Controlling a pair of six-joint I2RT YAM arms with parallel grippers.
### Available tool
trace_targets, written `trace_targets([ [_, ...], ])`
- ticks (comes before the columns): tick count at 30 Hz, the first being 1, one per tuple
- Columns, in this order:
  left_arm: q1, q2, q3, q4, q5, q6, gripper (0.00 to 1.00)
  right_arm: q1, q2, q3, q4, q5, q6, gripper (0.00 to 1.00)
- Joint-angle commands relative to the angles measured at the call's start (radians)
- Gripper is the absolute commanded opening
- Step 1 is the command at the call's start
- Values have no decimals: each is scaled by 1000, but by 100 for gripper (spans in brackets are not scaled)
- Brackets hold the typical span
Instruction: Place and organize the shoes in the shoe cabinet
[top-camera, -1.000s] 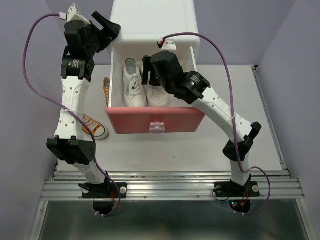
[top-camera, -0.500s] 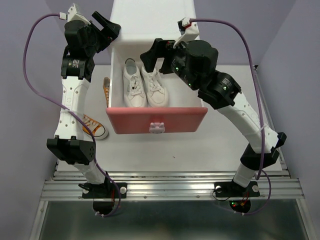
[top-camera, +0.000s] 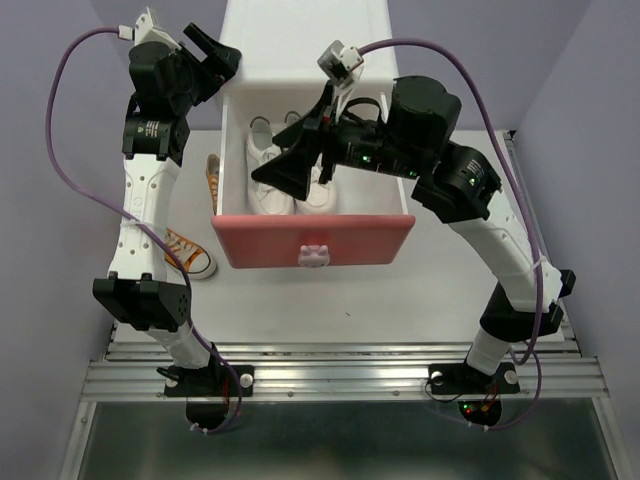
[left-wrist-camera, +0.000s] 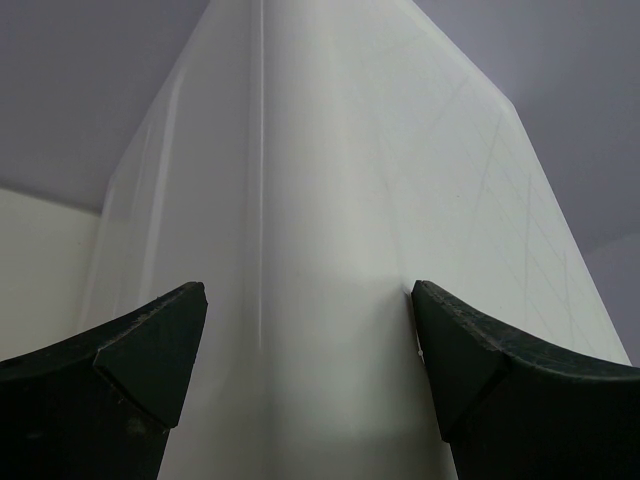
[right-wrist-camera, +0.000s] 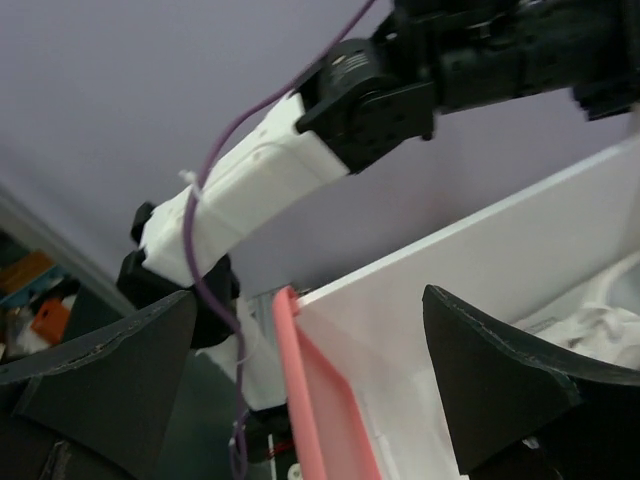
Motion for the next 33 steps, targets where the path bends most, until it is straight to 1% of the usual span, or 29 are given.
trace_targets([
  [1,26,80,-121,-290,-86,138,93,42,6,20,-51,-212,-68,100],
  [5,26,71,-141,-279,-85,132,93,52,34,28,-41,-314,-86,100],
  [7,26,68,-147,-270,-76,130,93,61,68,62,-39,-383,-94,100],
  [10,27,71,-144,-270,-74,132,93,70,112,120,-44,-442,-128,100],
  [13,26,74,-147,-267,-74,135,93,70,117,113,-35,-479,-152,100],
  [14,26,72,-150,-264,-76,135,93,93,112,100,-45,-460,-183,100],
  [15,26,71,-156,-261,-80,136,93,160,109,97,-101,-358,-311,100],
  [16,26,68,-161,-259,-82,136,93,205,105,97,-134,-280,-394,100],
  [18,26,57,-175,-252,-82,138,93,277,92,85,-182,-142,-515,100],
  [19,26,54,-190,-242,-80,138,93,305,92,80,-197,-47,-563,100],
  [20,26,49,-199,-238,-80,136,93,305,92,82,-203,-26,-574,100],
  [21,26,39,-222,-229,-80,133,93,317,88,77,-199,38,-583,100],
  [24,26,17,-257,-216,-82,129,93,338,65,44,-168,90,-645,100],
  [26,26,11,-285,-209,-85,126,93,339,48,7,-165,78,-677,100],
  [29,26,5,-307,-199,-86,121,93,339,81,39,-249,58,-660,100],
  [33,27,14,-301,-196,-86,123,93,339,78,-10,-298,69,-591,100],
])
